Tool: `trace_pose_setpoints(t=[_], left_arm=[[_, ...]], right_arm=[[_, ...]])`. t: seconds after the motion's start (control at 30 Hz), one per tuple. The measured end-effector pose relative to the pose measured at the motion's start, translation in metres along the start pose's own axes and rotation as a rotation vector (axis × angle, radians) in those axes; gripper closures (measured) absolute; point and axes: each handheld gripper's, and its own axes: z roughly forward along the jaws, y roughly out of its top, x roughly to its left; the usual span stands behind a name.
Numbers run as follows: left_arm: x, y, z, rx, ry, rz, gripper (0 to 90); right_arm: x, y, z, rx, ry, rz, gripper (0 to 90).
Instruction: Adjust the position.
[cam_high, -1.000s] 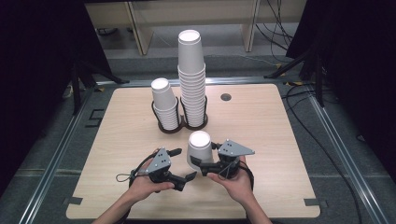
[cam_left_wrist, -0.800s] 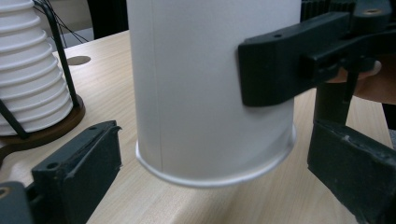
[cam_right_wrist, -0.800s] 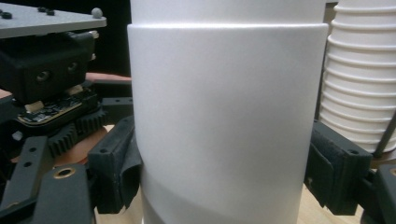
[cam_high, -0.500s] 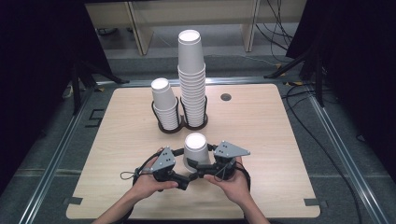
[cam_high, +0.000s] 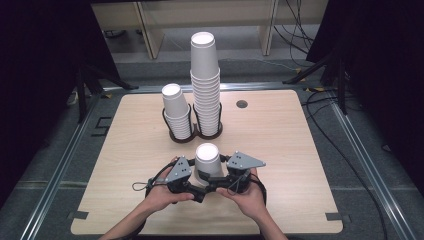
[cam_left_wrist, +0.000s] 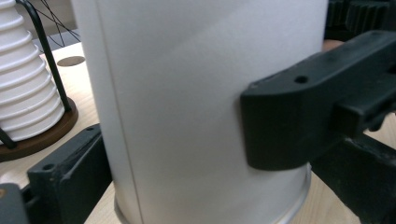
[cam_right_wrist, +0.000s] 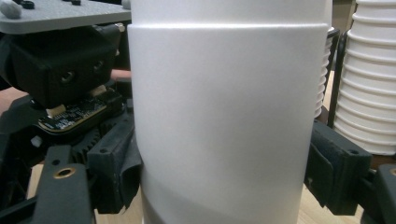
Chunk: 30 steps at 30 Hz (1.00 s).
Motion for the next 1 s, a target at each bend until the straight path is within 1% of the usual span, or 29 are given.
trace_pose_setpoints(t=[0.03,0.07,0.1,0.13,0.17,0.2,0.23,0.27,0.3,0.33,0.37,0.4,0.43,0.47,0.5,0.53,0.57,0.67,0.73,0.77,0.8,0.87,0.93,0.97,1.0], left_arm=[[0.0,-0.0004,0.0011,-0.004,0.001,-0.006,0.3],[0.0001,-0.0009,0.0026,-0.014,-0.003,-0.008,0.1],[-0.0001,-0.0005,0.0023,0.0,0.001,-0.004,0.1],[0.0,-0.0005,0.0027,0.006,0.005,0.003,0.0],[-0.0006,-0.0011,0.0046,-0.008,0.0,-0.008,0.0],[-0.0002,-0.0006,0.0041,0.01,0.004,-0.001,0.0],[-0.0003,-0.0007,0.0048,0.006,0.004,-0.003,0.0],[-0.0006,-0.0007,0.006,0.001,0.002,-0.01,0.0],[-0.0006,-0.0007,0.006,0.001,0.002,-0.01,0.0],[-0.0006,-0.0009,0.0073,-0.011,-0.003,-0.011,0.0],[-0.0007,-0.0007,0.0077,-0.009,-0.002,-0.008,0.0],[-0.0006,-0.0004,0.0076,-0.004,0.002,-0.003,0.0],[-0.0005,-0.0001,0.0075,0.001,0.004,-0.002,0.0],[-0.0011,-0.0002,0.0083,-0.005,0.002,-0.006,0.0],[-0.0012,-0.0003,0.0085,-0.006,0.001,-0.003,0.0],[-0.0012,-0.0003,0.0086,-0.006,0.002,-0.003,0.0],[-0.0011,-0.0003,0.0087,-0.005,0.0,-0.005,0.2],[-0.0002,-0.0007,0.0085,0.001,-0.005,-0.006,0.7],[-0.0002,-0.0008,0.0082,0.0,-0.004,-0.003,1.5],[0.0,-0.0012,0.009,-0.013,-0.01,-0.002,1.5],[0.0005,-0.0005,0.0073,0.006,-0.005,0.009,1.8],[0.0013,-0.0003,0.007,0.012,-0.011,0.018,2.9],[0.0007,-0.0003,0.0074,0.006,-0.012,0.012,3.3],[0.0006,-0.0005,0.008,0.001,-0.013,0.011,3.6],[0.0007,0.0001,0.0073,0.012,-0.01,0.014,4.1]], right_arm=[[0.0011,-0.0002,0.0002,0.005,0.009,0.015,22.4],[0.0012,-0.0004,0.0011,0.003,0.013,0.02,22.4],[0.0003,-0.0006,0.0015,0.005,0.008,0.009,22.4],[0.0013,-0.0005,0.0016,0.004,0.013,0.019,22.4],[0.0019,-0.0002,0.0014,0.009,0.01,0.019,22.4],[0.0014,0.0002,0.0006,0.014,-0.001,0.001,22.4],[0.0016,0.0002,0.0007,0.013,0.001,0.003,22.4],[0.0021,-0.0001,0.0014,-0.001,0.009,0.016,22.4],[0.0021,-0.0001,0.0014,-0.001,0.009,0.016,22.4],[0.0024,0.0001,0.0008,0.007,0.015,0.028,22.3],[0.0006,0.0003,0.0007,-0.014,0.0,-0.003,22.3],[0.0006,0.0003,0.0007,-0.014,0.0,-0.003,22.3],[-0.0001,0.0005,0.0009,-0.019,0.001,-0.013,22.3],[0.0001,0.0005,0.0005,-0.017,0.0,-0.008,22.2],[0.0016,0.0006,0.0,0.002,0.014,0.024,22.2],[0.0016,0.0006,0.0,0.002,0.014,0.024,22.2],[0.0009,0.0006,-0.0003,0.001,0.007,0.011,22.1],[0.0006,0.0001,0.0,0.0,0.005,0.013,22.1],[0.0003,-0.0003,0.0008,-0.008,0.008,0.016,21.9],[0.0008,-0.0003,0.0008,0.001,0.016,0.027,21.8],[0.0001,-0.0005,0.0014,0.002,0.012,0.017,21.7],[0.0007,0.0001,0.001,0.007,0.017,0.027,21.2],[0.0011,0.0003,0.0007,0.01,0.02,0.034,21.0],[0.0008,0.0003,0.0011,0.009,0.018,0.033,20.8],[-0.0002,0.0004,0.0011,0.005,0.012,0.016,20.5]])
